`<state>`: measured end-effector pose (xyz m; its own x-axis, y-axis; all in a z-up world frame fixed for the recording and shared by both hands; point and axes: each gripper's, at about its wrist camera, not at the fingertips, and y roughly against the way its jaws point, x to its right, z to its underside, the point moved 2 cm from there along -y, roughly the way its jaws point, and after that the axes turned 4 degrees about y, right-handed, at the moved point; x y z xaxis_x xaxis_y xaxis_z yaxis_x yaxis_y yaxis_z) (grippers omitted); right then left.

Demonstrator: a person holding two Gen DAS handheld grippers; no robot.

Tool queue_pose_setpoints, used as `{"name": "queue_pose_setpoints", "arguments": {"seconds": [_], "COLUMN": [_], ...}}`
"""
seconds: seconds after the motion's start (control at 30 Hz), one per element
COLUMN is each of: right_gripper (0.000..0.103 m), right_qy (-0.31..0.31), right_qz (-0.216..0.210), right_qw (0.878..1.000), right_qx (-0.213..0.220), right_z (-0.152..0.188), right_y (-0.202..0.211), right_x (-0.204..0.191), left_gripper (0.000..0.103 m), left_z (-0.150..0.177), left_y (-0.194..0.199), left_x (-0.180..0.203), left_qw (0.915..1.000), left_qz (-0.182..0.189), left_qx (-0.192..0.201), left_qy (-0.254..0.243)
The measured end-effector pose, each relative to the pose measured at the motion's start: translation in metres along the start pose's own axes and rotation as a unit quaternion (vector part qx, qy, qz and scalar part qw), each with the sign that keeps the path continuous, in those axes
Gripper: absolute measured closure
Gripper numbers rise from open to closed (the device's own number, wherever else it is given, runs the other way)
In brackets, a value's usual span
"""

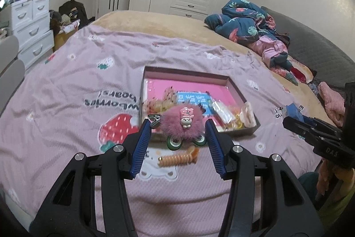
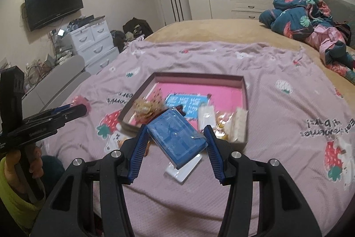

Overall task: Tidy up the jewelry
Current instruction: 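Release the pink clip into the tray with left tool while right tool releases the blue box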

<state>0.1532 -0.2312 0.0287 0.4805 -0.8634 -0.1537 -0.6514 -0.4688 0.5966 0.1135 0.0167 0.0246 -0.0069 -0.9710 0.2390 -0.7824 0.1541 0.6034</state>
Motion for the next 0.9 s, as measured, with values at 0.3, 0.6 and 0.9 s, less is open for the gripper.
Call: {"name": "queue_pose_setpoints", "arguments": {"seconds": [0.3, 0.6, 0.9], "right_gripper": [0.053, 0.053, 0.053], "right_qy": [-0.009, -0.024, -0.026], "right_qz": [0.026, 0.035, 0.034], "right_qw": [0.999, 0.998, 0.999], "right_qx": [0.022, 0.034, -0.001], "right_z": [-0.023, -0.039, -0.041], "right_y": [0.003, -0.005, -0.047], "right_x": [0.024, 0.046, 0.057], "left_gripper": [0.061, 0.061, 0.061], "left_z": [-0.013, -0.024, -0.021], "left_y": [-0.021, -0.051, -0.096], "left_x": [0.023, 0.035, 0.046], "left_qw": [0.9995, 0.9988, 0.9969], "left_qz": [0.018, 0.022, 0.026], "left_qx": [-0.013, -0.026, -0.057], "left_qy": [-0.022, -0.035, -0.047]}}
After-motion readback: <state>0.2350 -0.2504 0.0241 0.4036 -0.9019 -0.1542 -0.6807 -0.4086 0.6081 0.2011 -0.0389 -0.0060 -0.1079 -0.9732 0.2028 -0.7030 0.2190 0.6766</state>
